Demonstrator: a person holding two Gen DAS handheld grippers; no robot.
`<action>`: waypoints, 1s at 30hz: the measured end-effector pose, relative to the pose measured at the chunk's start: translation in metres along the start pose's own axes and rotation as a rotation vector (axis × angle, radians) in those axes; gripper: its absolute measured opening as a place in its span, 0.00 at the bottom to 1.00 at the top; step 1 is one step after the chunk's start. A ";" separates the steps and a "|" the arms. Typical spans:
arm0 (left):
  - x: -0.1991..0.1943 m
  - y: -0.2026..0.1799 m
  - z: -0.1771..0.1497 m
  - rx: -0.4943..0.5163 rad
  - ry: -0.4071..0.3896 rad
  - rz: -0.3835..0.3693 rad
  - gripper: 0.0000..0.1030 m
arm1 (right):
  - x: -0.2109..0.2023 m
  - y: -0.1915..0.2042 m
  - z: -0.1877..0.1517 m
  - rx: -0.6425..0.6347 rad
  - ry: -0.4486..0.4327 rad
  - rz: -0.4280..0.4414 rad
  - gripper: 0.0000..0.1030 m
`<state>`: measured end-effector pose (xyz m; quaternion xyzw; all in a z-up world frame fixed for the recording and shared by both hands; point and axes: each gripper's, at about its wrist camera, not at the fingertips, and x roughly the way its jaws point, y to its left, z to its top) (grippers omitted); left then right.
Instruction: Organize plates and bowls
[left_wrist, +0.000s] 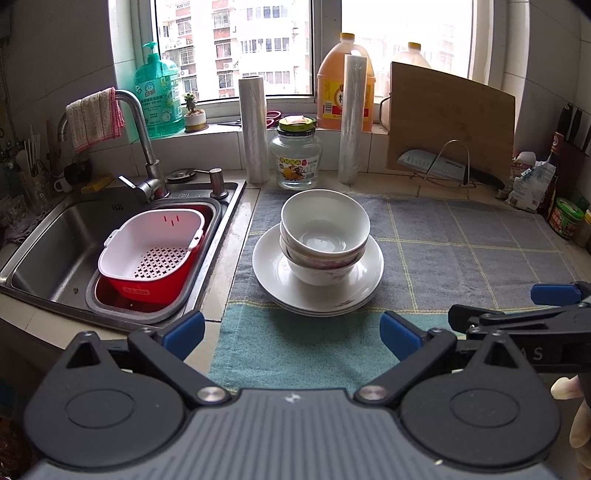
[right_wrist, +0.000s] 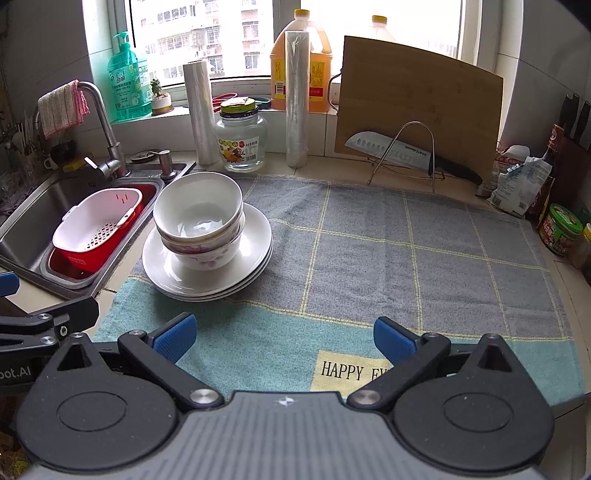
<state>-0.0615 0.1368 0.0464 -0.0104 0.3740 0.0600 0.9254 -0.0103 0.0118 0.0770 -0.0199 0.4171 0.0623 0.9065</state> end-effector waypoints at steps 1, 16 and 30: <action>0.000 0.000 0.000 0.000 0.000 0.000 0.98 | 0.000 0.000 0.000 0.001 0.000 0.001 1.00; 0.002 -0.003 0.002 0.005 0.006 0.008 0.98 | 0.003 -0.007 0.003 0.012 0.005 0.011 1.00; 0.001 -0.003 0.002 0.008 -0.003 0.011 0.98 | 0.001 -0.009 0.002 0.013 -0.002 0.013 1.00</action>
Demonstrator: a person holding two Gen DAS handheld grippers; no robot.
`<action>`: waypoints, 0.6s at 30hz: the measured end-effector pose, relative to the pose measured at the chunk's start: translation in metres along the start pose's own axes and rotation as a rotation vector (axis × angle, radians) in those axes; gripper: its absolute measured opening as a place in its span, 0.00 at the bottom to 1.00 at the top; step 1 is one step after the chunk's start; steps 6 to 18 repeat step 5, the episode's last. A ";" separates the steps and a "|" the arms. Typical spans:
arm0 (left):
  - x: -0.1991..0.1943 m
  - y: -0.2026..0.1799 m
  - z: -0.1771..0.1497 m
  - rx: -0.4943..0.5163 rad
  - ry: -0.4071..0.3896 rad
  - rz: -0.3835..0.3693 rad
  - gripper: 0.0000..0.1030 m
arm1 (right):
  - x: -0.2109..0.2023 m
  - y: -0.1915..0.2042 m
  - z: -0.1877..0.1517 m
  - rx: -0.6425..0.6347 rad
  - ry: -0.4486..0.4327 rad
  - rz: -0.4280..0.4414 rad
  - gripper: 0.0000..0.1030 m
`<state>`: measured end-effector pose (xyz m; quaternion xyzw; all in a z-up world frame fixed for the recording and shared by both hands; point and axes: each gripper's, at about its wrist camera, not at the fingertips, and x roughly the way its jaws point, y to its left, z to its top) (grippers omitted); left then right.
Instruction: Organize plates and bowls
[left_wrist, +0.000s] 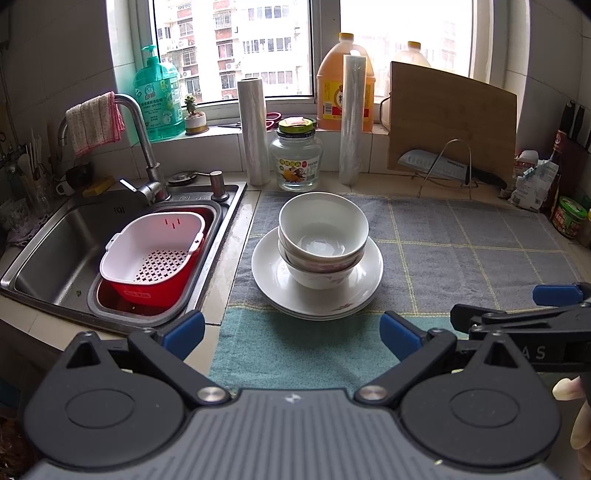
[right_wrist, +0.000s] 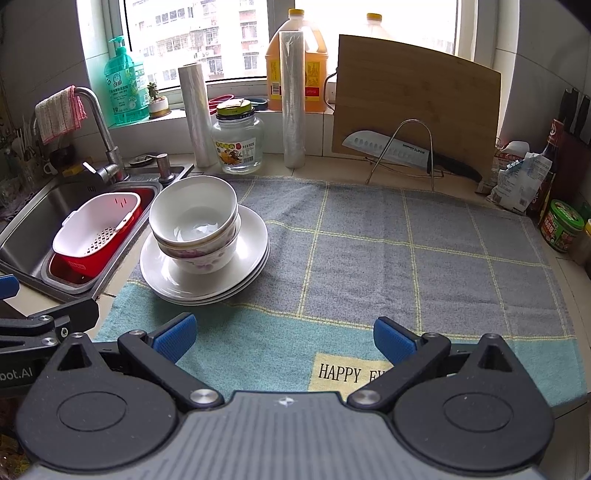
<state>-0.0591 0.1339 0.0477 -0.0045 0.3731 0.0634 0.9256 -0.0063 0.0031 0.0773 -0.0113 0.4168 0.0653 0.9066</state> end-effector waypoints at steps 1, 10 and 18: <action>0.000 0.000 0.000 0.001 0.000 0.000 0.98 | 0.000 0.000 0.000 0.000 0.000 -0.001 1.00; -0.001 -0.001 0.001 0.001 0.000 -0.002 0.98 | -0.002 -0.001 -0.001 0.002 -0.001 -0.002 1.00; -0.001 -0.001 0.001 0.001 0.000 -0.002 0.98 | -0.002 -0.001 -0.001 0.002 -0.001 -0.002 1.00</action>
